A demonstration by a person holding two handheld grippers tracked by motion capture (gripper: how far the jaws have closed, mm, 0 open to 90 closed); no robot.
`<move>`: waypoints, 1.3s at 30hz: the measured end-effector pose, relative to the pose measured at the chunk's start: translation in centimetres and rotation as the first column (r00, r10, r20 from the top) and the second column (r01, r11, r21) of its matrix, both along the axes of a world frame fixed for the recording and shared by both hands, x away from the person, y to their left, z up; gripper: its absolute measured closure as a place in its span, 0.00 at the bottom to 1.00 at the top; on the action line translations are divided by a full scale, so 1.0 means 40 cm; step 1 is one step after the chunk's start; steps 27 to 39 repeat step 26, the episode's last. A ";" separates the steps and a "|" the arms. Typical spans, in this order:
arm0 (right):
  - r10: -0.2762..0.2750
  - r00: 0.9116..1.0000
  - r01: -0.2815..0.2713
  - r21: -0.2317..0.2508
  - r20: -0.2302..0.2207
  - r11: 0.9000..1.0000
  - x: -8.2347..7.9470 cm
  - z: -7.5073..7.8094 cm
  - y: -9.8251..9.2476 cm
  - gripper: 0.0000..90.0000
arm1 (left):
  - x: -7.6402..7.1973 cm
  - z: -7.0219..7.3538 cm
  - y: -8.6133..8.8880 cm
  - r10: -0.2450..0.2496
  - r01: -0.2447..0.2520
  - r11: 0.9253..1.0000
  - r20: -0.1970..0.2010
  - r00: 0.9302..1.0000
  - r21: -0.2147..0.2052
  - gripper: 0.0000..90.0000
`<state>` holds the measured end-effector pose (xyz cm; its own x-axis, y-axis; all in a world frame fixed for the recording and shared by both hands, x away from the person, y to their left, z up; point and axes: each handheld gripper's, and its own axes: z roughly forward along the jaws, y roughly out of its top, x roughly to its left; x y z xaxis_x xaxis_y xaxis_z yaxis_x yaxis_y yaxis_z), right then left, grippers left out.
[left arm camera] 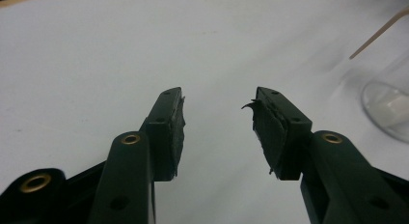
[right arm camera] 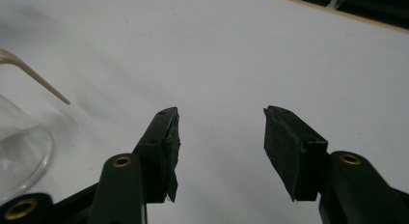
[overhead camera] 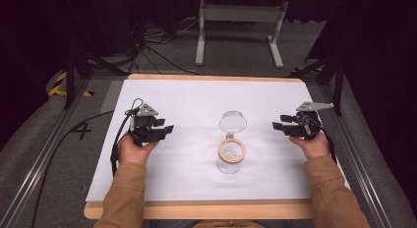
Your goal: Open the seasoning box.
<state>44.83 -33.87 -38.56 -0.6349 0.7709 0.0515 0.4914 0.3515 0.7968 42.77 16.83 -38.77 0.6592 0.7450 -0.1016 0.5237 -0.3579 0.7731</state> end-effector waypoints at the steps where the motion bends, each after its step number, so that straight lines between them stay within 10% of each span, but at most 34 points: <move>1: 0.000 1.000 0.000 -0.002 -0.008 1.000 0.002 -0.006 0.001 0.52 | 0.003 -0.006 -0.001 -0.001 0.001 1.000 -0.001 1.000 0.009 0.60; 16: -0.064 0.989 0.052 -0.090 -0.135 0.995 0.040 -0.110 0.010 0.49 | 0.037 -0.098 -0.027 -0.009 0.021 0.994 -0.121 0.993 0.103 0.57; 22: -0.047 0.993 0.031 -0.137 -0.110 0.990 0.039 -0.116 0.029 0.46 | 0.041 -0.110 -0.037 -0.013 0.036 0.985 -0.132 0.991 0.168 0.54; 39: -0.050 0.994 0.035 -0.141 -0.099 0.989 0.038 -0.114 0.029 0.46 | 0.041 -0.110 -0.033 -0.004 0.027 0.988 -0.143 0.990 0.153 0.52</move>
